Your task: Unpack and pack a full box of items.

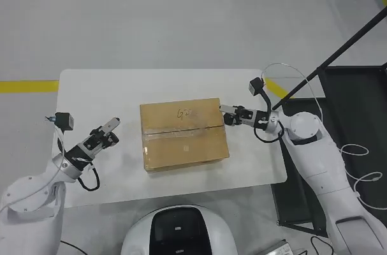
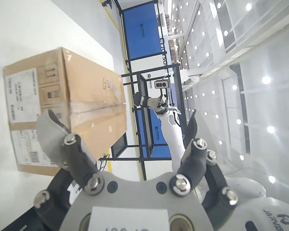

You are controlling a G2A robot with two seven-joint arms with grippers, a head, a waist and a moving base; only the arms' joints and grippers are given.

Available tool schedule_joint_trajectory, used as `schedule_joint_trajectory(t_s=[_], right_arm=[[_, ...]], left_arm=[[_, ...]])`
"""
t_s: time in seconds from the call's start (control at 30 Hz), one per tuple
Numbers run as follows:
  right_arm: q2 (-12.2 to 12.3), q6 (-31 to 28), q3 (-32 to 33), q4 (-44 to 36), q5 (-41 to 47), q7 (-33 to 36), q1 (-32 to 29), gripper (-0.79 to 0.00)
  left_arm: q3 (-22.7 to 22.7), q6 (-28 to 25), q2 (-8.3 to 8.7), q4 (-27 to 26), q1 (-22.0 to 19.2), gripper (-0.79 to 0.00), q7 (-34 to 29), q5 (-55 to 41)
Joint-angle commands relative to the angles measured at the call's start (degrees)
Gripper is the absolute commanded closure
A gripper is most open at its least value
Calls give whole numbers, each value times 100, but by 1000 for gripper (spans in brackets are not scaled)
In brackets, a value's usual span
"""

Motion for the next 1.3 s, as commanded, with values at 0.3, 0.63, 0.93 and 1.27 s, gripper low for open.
schedule_joint_trajectory(t_s=[0.3,0.63,0.93,1.27], right_arm=[[-217,241,-1098,-447,-324,79,706,-785],[-464,227,-1927,-62,-220,73,1241,-785],[-464,227,-1927,-62,-220,73,1241,-785],[-630,142,-2307,154,11,-47,1407,-785]], left_arm=[[-587,257,167,647,-322,-785,-915,-429],[-863,325,253,952,-396,-785,-1216,-1110],[-863,325,253,952,-396,-785,-1216,-1110],[-1010,784,378,1464,-784,-785,-1420,-972]])
